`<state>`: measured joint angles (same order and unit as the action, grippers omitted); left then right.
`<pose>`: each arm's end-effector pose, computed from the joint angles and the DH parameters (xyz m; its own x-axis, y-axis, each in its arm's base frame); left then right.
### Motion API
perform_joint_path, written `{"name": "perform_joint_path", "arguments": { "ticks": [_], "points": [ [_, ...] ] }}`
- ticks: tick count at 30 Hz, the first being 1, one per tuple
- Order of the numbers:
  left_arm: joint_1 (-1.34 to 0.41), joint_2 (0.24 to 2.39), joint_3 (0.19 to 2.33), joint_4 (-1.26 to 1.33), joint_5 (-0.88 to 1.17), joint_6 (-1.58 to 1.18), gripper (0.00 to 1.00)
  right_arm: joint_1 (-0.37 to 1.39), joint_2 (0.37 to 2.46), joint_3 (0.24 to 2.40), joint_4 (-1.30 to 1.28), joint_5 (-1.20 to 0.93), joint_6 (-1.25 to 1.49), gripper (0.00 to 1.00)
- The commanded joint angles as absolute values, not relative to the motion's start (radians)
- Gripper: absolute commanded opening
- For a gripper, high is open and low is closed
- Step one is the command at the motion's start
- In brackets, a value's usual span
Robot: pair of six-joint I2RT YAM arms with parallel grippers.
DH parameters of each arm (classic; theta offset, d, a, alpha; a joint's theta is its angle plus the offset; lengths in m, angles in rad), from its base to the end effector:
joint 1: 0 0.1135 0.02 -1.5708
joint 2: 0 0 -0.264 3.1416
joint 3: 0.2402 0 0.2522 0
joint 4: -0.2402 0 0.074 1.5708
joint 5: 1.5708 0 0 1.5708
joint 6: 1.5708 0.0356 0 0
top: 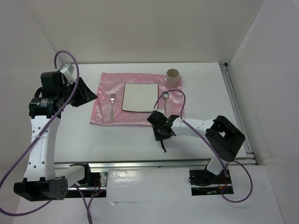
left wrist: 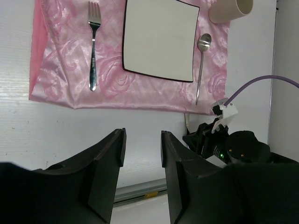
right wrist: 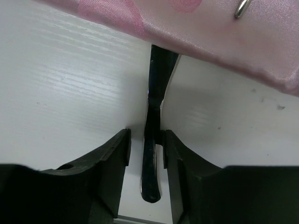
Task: Set the dinner table for one person
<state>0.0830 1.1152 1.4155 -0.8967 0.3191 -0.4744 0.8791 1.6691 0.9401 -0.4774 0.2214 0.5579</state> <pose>0.2095 0.0062 0.4198 -0.5801 -0.4835 -0.6555 -0.0956 0.8396 -0.5347 0.2020 0.2317 0.1562 -0.8769 -0.2491 -0.4110 -0.2796 0.9600 0.0146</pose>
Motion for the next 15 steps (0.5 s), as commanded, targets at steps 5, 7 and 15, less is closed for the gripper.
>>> {"name": "perform_joint_path", "arguments": {
  "ticks": [5,7,15],
  "points": [
    [0.087,1.101,1.414,-0.848,0.365,-0.482,0.52,0.890,1.672,0.854,-0.459,0.098,0.532,0.23],
    [0.087,1.101,1.414,-0.848,0.365,-0.482,0.52,0.942,1.686,0.865,-0.468,0.098,0.543,0.03],
    [0.087,1.101,1.414,-0.848,0.374,-0.491,0.52,1.057,1.561,0.911,-0.563,0.221,0.588,0.00]
  ]
}}
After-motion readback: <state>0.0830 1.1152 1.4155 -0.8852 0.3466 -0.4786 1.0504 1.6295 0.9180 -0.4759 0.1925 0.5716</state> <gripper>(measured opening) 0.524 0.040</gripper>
